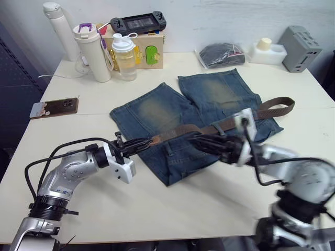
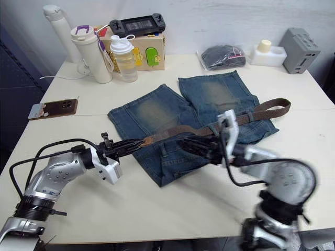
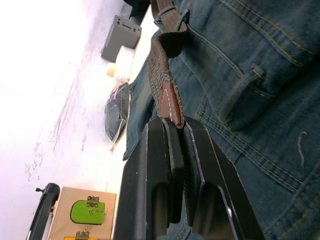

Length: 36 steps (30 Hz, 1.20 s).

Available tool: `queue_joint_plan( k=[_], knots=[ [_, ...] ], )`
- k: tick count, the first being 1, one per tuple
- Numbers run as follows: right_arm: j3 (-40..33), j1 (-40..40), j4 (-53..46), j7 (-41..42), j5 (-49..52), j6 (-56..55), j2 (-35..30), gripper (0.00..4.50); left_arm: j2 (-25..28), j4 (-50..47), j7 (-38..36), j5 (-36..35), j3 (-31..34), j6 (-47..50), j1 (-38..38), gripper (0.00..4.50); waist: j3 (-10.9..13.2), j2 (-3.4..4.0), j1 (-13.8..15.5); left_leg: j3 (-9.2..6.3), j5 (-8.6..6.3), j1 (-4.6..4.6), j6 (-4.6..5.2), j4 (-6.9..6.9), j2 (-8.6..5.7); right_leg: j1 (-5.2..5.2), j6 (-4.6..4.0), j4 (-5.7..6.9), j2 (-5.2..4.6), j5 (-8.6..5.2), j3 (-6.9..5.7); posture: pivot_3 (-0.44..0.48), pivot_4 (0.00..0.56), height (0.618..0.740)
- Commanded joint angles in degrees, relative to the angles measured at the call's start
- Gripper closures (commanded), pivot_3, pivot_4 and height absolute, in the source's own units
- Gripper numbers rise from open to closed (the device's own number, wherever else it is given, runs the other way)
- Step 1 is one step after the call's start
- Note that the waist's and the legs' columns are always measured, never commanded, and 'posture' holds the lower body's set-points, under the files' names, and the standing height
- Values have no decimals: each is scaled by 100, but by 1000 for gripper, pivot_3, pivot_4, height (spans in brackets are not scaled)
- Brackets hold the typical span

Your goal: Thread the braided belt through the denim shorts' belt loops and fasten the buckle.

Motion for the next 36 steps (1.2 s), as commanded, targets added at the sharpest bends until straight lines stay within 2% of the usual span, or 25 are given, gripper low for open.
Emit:
queue_joint_plan(
  k=[1, 4, 6, 9, 10, 11, 13, 16, 18, 23, 24, 26, 27, 29, 30, 36],
  knots=[
    [-881, -354, 268, -2110, 869, 19, 1257, 765, 79, -175, 135, 35, 42, -69, 1, 4500, 2, 4, -1, 4, 2, -5, 3, 2, -14, -23, 0, 36, -5, 0, 9, 0, 150, 682],
    [-540, -143, 530, -3808, 2318, -889, 1495, 765, 101, -167, 149, 43, 30, -55, -30, 4500, 2, 11, 17, -10, 3, -7, 8, 9, -33, -41, -9, 77, -11, 4, 16, 0, 150, 682],
    [-63, 48, 633, -4780, 3343, -1706, 1322, 765, 120, -167, 154, 42, 24, -44, -46, 4500, 2, 12, -37, -2, 2, -8, 13, 6, -37, -45, -13, 76, -11, 7, 25, 0, 150, 682],
    [720, 276, 571, -5651, 4464, -2615, 820, 765, 146, -171, 155, 56, 22, -42, -54, 4500, 2, 12, -140, -3, 2, -7, 13, -1, -30, -53, -13, 83, -7, 7, 24, 0, 150, 682],
    [929, 335, 528, -5826, 4709, -2865, 672, 1135, 152, -170, 155, 60, 20, -44, -59, 4500, 2, 12, -154, -4, 2, -7, 13, -2, -27, -54, -13, 87, -5, 7, 23, 0, 150, 682],
    [1132, 403, 466, -5943, 4908, -3075, 540, 1289, 154, -178, 153, 62, 17, -36, -63, 4500, 2, 12, -169, -3, 2, -7, 13, -3, -27, -57, -13, 86, -5, 7, 23, 0, 150, 682],
    [1476, 510, 338, -6003, 5077, -3410, 364, 2041, 154, -200, 153, 77, 8, -27, -77, 4500, 2, 12, -188, -1, 1, -7, 16, -3, -27, -58, -13, 88, -5, 6, 24, 0, 150, 682],
    [1882, 624, 195, -5938, 5096, -3781, 180, 3661, 152, -247, 156, 100, -13, -26, -92, 4500, 2, 12, -213, -1, -3, -7, 22, -3, -27, -58, -12, 87, -5, 6, 24, 0, 150, 682],
    [2038, 648, 191, -5902, 5096, -4011, 56, 4428, 144, -283, 157, 94, -20, -18, -93, 4500, 2, 12, -228, -1, -3, -7, 23, -3, -26, -58, -12, 86, -5, 6, 24, 0, 150, 682],
    [2284, 639, 194, -5735, 5096, -4405, -228, 4428, 127, -368, 125, -93, -20, 69, -65, 4500, 2, 12, -247, -1, -6, -7, 29, -1, -27, -56, -12, 85, -5, 6, 25, 0, 150, 682],
    [2318, 637, 201, -5699, 5096, -4462, -292, 4500, 116, -394, 94, -218, -13, 157, -44, 3698, 2, 12, -251, -1, -6, -8, 30, -1, -27, -56, -12, 84, -5, 6, 25, 0, 150, 682],
    [2365, 623, 233, -5612, 5096, -4595, -447, 4500, 117, -445, -3, -414, -19, 378, 6, 2954, 2, 12, -254, -1, -6, -8, 30, -1, -27, -56, -12, 84, -5, 6, 25, 0, 150, 682],
    [2355, 608, 267, -5541, 5064, -4673, -526, 4500, 130, -473, -56, -473, -25, 480, 33, 2299, 2, 12, -254, -1, -7, -8, 30, -1, -27, -56, -12, 83, -5, 6, 25, 0, 150, 682],
    [2273, 568, 360, -5194, 4816, -4738, -741, 4500, 214, -551, -268, -678, -78, 707, 172, 1770, 2, 12, -259, -1, -7, -8, 30, -1, -27, -55, -12, 82, -6, 6, 25, 0, 150, 682],
    [2172, 552, 457, -4989, 4678, -4783, -873, 4500, 285, -610, -407, -830, -80, 852, 323, 1300, 2, 12, -259, 0, -7, -8, 31, -1, -27, -55, -12, 80, -6, 6, 25, 0, 150, 682],
    [1989, 803, 812, -3952, 3990, -4709, -1620, 4500, 546, -1526, -1212, -2489, 258, 2660, 1496, 1300, 2, 12, -267, 0, -13, -8, 40, -1, -24, -52, -12, 73, -6, 6, 26, 0, 150, 682]
  ],
)
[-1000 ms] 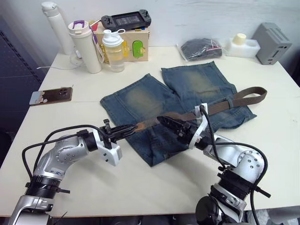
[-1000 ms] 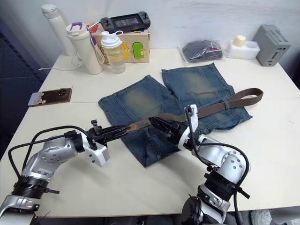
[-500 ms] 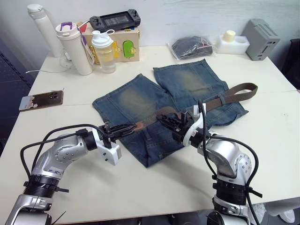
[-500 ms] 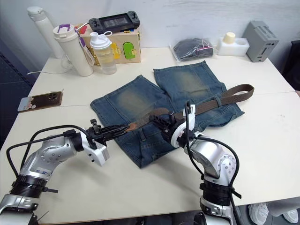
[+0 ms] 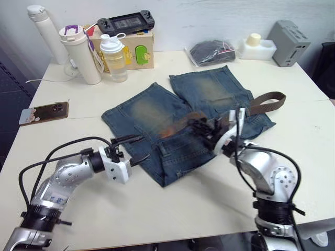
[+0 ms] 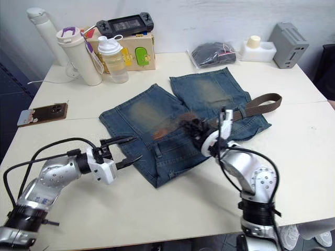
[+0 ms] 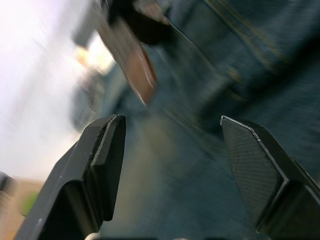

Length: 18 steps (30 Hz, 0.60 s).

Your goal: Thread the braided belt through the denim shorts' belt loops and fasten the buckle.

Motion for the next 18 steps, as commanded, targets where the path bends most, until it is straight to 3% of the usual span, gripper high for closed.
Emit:
queue_joint_plan(
  k=[1, 4, 9, 18],
  knots=[
    [-16, 191, 17, 624, -381, 65, -218, 4500, 257, -788, -458, -1105, 343, 972, 598, 1300, 0, 0, -2, 0, 0, -1, 0, 0, 3, 2, 0, -6, 1, 0, 0, 0, 150, 682],
    [203, 376, 57, 977, -823, 154, -258, 4500, 317, -1201, -662, -1858, 586, 1837, 1077, 1300, 1, 2, 6, 4, 0, 0, -1, 1, 8, 10, -2, -22, 1, -1, 1, 0, 150, 682],
    [608, 544, 1, 1356, -1468, 216, -67, 4500, 233, -1540, -723, -2505, 866, 2848, 1300, 1300, 1, 2, 37, 4, 0, 1, -1, 4, 7, 14, -4, -24, 1, -3, 2, 0, 150, 682],
    [1042, 379, 20, 1615, -2108, 434, 257, 4500, 85, -1825, -815, -2402, 835, 3237, 1176, 1300, 1, 2, 133, 8, 1, 2, -4, 5, 5, 14, -5, -25, 1, -3, 3, 0, 150, 682]
  ],
)
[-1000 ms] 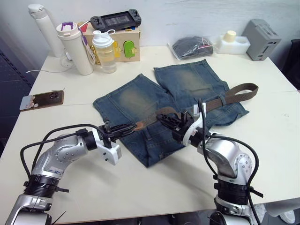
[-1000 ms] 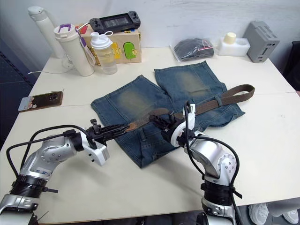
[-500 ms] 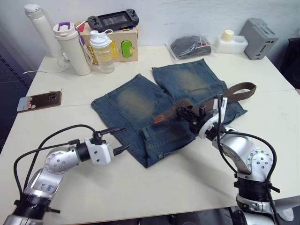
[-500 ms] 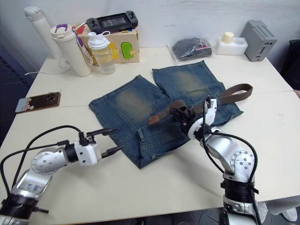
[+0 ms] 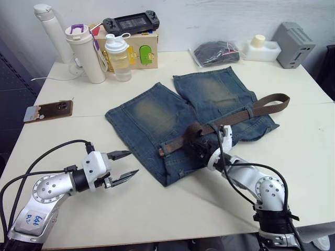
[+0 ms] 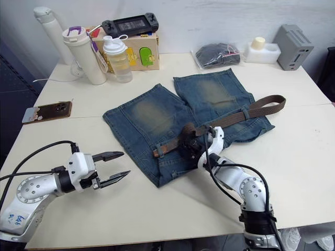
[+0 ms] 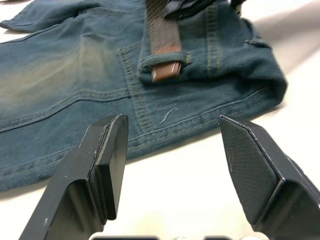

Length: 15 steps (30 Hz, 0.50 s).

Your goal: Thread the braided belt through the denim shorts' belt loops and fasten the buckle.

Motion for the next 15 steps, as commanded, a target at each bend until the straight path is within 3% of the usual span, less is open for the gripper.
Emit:
queue_joint_plan(
  k=[1, 5, 8, 15],
  knots=[
    [178, -150, -95, 144, -205, 208, 72, 4500, -88, -51, -41, 237, -32, -105, -224, 1300, 0, 0, 7, 0, 0, 0, 0, 0, 0, 0, 0, 0, 0, 0, -1, 0, 150, 682],
    [337, -310, 76, 164, -459, 444, 175, 4500, -209, 405, -17, 1054, -346, -778, -704, 1300, 0, 0, 16, -1, 2, 1, -3, 1, 0, 1, 0, 1, 1, 0, -3, 0, 150, 682],
    [330, -410, 251, 86, -509, 619, 336, 4500, -187, 965, 133, 2068, -631, -1941, -1067, 1300, -1, 0, 0, 3, 3, 3, -5, 1, -1, 1, 0, 1, 1, 0, -5, 0, 150, 682],
    [148, -492, 485, -92, -416, 910, 596, 4500, -249, 1680, 224, 2664, -856, -3155, -1409, 1300, -3, -3, -51, 9, 0, 7, -11, -4, 12, -1, -1, 1, 5, 0, -12, 0, 150, 682]
  ],
)
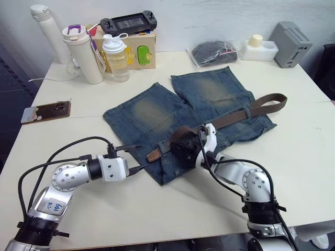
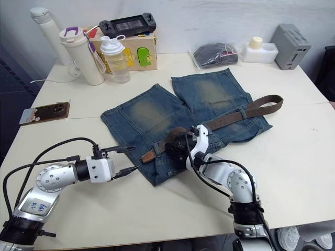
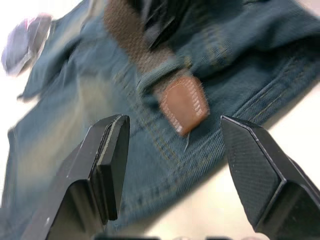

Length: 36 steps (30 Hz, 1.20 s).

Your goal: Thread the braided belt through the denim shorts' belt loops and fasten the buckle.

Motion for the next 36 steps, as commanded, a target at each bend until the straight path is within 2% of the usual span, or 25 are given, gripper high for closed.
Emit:
queue_joint_plan(
  k=[1, 11, 17, 20, 25, 26, 33, 36],
  knots=[
    [17, 12, 151, -46, 43, 203, 151, 4500, -77, 217, 129, 190, -60, -439, -156, 1300, -1, -1, 0, 0, 0, 0, 0, 0, 0, 0, 0, 1, 0, 0, 0, 0, 150, 682],
    [13, 40, 257, -99, -127, 370, 554, 4500, -200, 966, 669, 1178, -315, -1412, -594, 1300, -7, -8, -100, -3, -2, 3, -3, -3, 6, -5, 0, 14, 3, 0, -5, 0, 150, 682],
    [-39, 71, 175, -142, -200, 384, 715, 4500, -223, 1177, 1028, 1574, -379, -1585, -749, 1300, -12, -11, -95, -1, -4, 5, -5, -2, 9, -5, 0, 16, 5, 0, -6, 0, 150, 682],
    [-55, 63, 147, -150, -220, 385, 751, 4500, -193, 1252, 1142, 1751, -422, -1614, -794, 2101, -12, -10, -103, -1, -4, 5, -5, -3, 9, -6, 0, 16, 5, 0, -5, 0, 150, 682],
    [-68, 17, 149, -128, -265, 385, 775, 4500, -131, 1350, 1216, 1818, -461, -1668, -811, 4271, -22, -5, -92, -3, -5, 6, -5, -2, 10, -7, 0, 19, 5, 0, -5, 0, 150, 682],
    [-71, 11, 148, -121, -276, 385, 778, 4500, -112, 1351, 1232, 1824, -465, -1679, -803, 4397, -23, -3, -95, -1, -5, 6, -5, -2, 9, -6, 0, 18, 5, 0, -5, 0, 150, 682],
    [-125, -18, -59, 29, -243, 356, 709, 4500, -24, 1309, 1353, 1913, -423, -1716, -794, 4397, -23, -2, -95, -1, -5, 6, -5, -2, 9, -7, 0, 19, 5, 0, -4, 0, 150, 682],
    [-374, -27, -333, -52, 6, 232, 676, 3434, -4, 1278, 1377, 1915, -415, -1719, -786, 4500, -20, 2, -85, -1, -5, 5, -5, -3, 8, -8, 0, 19, 4, 0, -4, 0, 150, 682]
  ],
)
